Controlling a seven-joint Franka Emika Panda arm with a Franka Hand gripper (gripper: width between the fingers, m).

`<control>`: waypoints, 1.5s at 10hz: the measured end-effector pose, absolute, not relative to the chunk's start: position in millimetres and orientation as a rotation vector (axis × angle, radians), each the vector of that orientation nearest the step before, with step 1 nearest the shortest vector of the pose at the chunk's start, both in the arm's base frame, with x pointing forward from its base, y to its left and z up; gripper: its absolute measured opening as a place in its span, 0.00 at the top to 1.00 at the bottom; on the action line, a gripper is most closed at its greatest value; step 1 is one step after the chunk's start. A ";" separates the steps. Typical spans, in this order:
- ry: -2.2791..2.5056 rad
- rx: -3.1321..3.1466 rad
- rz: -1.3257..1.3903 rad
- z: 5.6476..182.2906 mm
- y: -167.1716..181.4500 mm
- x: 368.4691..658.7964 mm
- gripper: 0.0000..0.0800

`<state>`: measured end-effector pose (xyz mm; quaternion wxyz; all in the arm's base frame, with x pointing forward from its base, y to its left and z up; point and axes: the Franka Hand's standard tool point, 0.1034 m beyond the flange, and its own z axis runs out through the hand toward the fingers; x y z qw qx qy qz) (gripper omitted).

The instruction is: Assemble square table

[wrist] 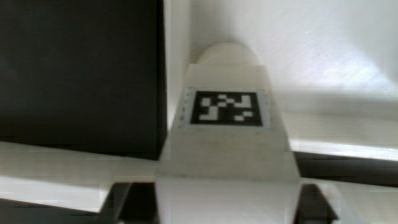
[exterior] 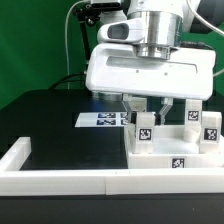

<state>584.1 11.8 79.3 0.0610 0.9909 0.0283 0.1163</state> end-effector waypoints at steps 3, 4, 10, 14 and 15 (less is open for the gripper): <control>-0.080 3.011 0.364 79.3 11.5 584.0 0.62; -0.219 3.012 0.378 79.2 10.7 583.8 0.62; -1.060 2.858 0.440 80.0 -7.2 579.4 0.61; -1.245 2.788 0.450 79.5 -18.5 578.5 0.60; -1.301 2.767 0.453 79.6 -21.7 578.0 0.60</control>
Offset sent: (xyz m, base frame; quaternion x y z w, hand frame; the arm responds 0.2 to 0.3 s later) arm -0.0048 -0.0071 0.0011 -0.0236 0.0184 0.1841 0.9825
